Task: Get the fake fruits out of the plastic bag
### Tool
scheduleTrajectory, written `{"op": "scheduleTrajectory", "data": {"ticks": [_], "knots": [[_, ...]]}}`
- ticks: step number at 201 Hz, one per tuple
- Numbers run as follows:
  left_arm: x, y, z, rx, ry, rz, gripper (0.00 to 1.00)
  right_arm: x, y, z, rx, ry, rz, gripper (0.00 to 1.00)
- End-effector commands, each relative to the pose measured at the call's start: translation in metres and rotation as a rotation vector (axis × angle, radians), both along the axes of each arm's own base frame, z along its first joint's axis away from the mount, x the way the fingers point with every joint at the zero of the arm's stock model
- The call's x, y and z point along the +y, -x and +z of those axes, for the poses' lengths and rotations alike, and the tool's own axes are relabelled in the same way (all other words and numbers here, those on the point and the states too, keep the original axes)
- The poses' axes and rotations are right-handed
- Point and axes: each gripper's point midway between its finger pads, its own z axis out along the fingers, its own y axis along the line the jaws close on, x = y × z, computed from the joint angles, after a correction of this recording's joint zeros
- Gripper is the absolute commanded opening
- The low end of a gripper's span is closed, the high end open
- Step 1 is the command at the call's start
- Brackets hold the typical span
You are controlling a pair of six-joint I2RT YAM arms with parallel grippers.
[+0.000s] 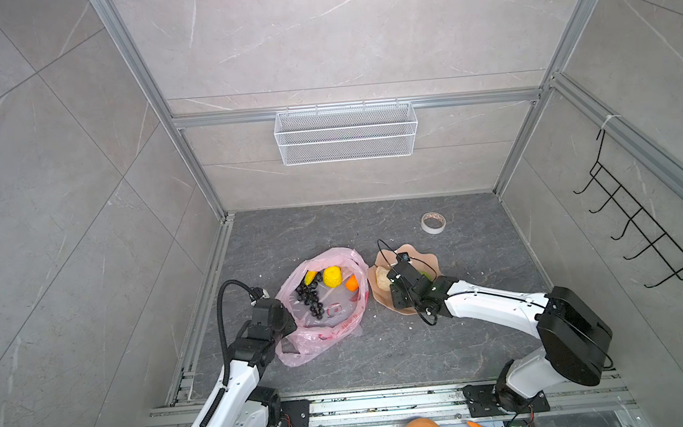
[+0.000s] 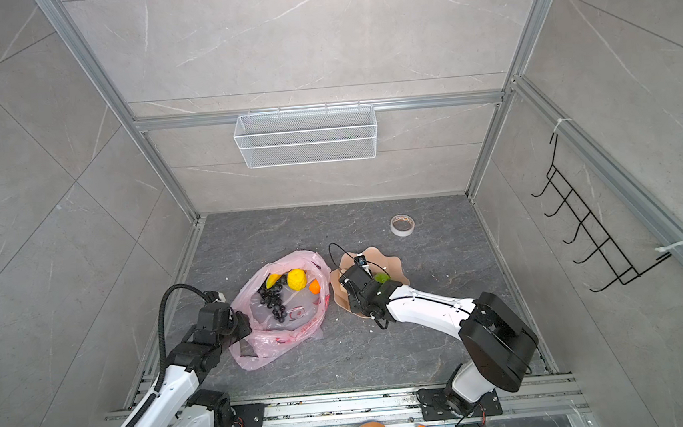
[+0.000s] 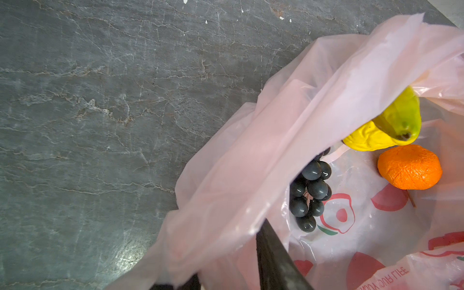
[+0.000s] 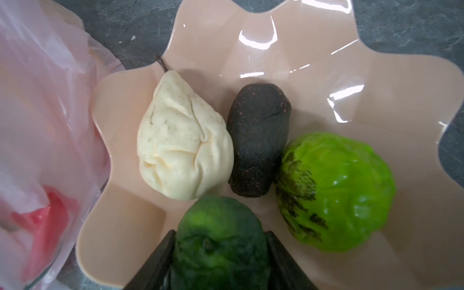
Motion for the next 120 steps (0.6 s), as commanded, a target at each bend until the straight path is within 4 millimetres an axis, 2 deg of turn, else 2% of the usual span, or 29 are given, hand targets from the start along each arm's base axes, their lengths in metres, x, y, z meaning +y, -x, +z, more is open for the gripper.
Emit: {"op": "scheduleTrajectory", "data": {"ticks": [1,66,120], "knots": [[0.0,-0.01,0.014,-0.05,-0.009,-0.006,0.37,0.001,-0.005,-0.005,-0.039,0.009,-0.009,0.54],[-0.001,-0.01,0.015,-0.052,-0.008,-0.009,0.37,0.003,-0.009,-0.019,-0.037,0.017,-0.02,0.56],[-0.001,-0.01,0.014,-0.05,-0.008,-0.011,0.37,0.003,-0.01,-0.02,-0.026,0.028,-0.031,0.65]]}}
